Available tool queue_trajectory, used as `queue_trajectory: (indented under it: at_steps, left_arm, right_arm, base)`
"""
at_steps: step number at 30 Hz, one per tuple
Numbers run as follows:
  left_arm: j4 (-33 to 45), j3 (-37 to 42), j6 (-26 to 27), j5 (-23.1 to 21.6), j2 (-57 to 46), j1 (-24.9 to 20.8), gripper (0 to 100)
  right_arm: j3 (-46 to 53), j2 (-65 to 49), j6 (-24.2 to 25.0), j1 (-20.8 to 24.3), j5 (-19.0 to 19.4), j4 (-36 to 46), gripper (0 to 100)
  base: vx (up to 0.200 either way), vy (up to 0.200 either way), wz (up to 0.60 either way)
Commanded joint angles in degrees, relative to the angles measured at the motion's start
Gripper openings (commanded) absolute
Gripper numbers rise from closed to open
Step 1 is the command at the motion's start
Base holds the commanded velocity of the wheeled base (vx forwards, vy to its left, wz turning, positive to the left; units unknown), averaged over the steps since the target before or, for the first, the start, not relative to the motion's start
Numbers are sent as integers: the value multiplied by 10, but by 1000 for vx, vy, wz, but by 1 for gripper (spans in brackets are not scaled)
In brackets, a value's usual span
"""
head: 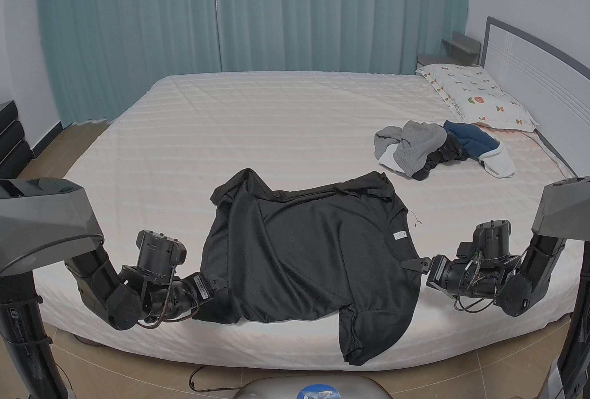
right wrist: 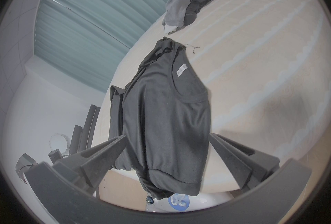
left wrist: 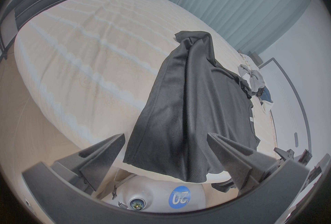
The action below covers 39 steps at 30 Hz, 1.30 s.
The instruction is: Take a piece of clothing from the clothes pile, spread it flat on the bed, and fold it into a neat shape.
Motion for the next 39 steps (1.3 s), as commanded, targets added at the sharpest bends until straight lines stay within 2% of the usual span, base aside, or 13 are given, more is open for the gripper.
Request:
queue_trajectory:
  at_steps: [1, 10, 15, 32, 33, 39]
  left_arm:
    - [-1, 14, -18, 2, 6, 2, 100]
    - [-49, 46, -45, 2, 26, 0, 100]
    - [-106, 50, -52, 3, 50, -11, 100]
    - [-114, 43, -51, 17, 71, -11, 100]
    - [-114, 43, -51, 17, 71, -10, 0]
    - [-113, 50, -52, 20, 69, -6, 0]
  right_arm:
    - [-11, -19, -1, 26, -16, 27, 100]
    - [54, -17, 14, 24, -15, -20, 100]
    - [83, 2, 14, 24, 8, -58, 100]
    - [78, 25, 15, 24, 9, -71, 100]
    - [78, 25, 15, 24, 8, -71, 100]
    - [79, 23, 15, 24, 8, -71, 100]
  base:
    - [0, 0, 0]
    - [0, 0, 0]
    - [0, 0, 0]
    - [0, 0, 0]
    - [0, 0, 0]
    - [0, 0, 0]
